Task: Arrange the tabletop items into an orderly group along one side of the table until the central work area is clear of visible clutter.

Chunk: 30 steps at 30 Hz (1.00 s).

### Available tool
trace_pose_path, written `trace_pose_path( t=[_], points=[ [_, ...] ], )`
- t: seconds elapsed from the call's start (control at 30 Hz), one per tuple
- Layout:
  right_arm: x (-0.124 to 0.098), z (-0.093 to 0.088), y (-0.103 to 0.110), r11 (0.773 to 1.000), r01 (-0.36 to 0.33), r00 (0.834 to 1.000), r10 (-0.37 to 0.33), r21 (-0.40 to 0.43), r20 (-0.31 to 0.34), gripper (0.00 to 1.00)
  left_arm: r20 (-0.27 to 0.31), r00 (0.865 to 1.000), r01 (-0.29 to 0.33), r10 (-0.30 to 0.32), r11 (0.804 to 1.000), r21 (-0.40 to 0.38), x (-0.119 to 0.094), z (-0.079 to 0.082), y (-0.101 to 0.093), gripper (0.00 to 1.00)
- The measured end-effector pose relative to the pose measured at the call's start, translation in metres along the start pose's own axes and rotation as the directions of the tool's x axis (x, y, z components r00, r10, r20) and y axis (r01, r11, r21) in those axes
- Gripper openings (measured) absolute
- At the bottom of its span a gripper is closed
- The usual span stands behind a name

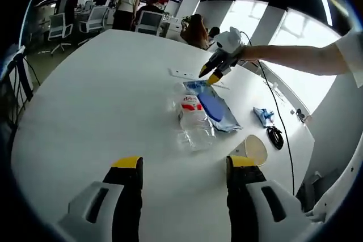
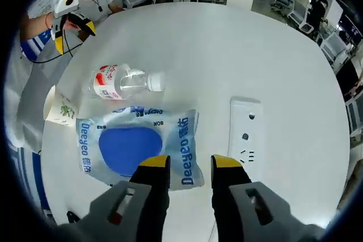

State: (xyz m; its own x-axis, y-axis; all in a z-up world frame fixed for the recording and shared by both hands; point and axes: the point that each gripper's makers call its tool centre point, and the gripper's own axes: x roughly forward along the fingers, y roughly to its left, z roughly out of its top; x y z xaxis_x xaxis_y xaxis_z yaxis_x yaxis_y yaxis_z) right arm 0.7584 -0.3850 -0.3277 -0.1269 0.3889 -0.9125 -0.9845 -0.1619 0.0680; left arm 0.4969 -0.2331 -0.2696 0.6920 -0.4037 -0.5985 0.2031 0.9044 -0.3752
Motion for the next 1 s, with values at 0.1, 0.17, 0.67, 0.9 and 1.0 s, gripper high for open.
trace_pose_path(
  t=[0.1, 0.17, 0.67, 0.9, 1.0],
  points=[
    [0.005, -0.003, 0.0, 0.999, -0.034, 0.999, 0.034, 0.006, -0.01, 0.23, 0.006, 1.0, -0.002, 0.002, 1.0, -0.002, 0.003, 0.002, 0.002, 0.59],
    [0.009, -0.007, 0.001, 0.999, -0.052, 0.998, 0.052, 0.0, -0.027, 0.23, 0.012, 1.0, -0.004, 0.004, 1.0, -0.004, 0.004, 0.004, 0.003, 0.59],
    [0.016, -0.022, 0.006, 0.995, -0.1, 0.993, 0.099, -0.006, -0.059, 0.02, 0.015, 1.0, -0.018, 0.018, 1.0, -0.014, 0.01, 0.004, 0.002, 0.59],
    [0.01, -0.029, 0.01, 0.995, -0.091, 0.994, 0.089, -0.038, -0.056, 0.0, 0.018, 1.0, -0.011, 0.011, 1.0, -0.005, 0.012, 0.006, -0.002, 0.58],
    [0.006, -0.033, 0.012, 0.996, -0.087, 0.995, 0.085, -0.028, -0.049, 0.0, 0.014, 1.0, -0.006, 0.005, 1.0, 0.004, 0.013, 0.007, -0.007, 0.58]
  ],
)
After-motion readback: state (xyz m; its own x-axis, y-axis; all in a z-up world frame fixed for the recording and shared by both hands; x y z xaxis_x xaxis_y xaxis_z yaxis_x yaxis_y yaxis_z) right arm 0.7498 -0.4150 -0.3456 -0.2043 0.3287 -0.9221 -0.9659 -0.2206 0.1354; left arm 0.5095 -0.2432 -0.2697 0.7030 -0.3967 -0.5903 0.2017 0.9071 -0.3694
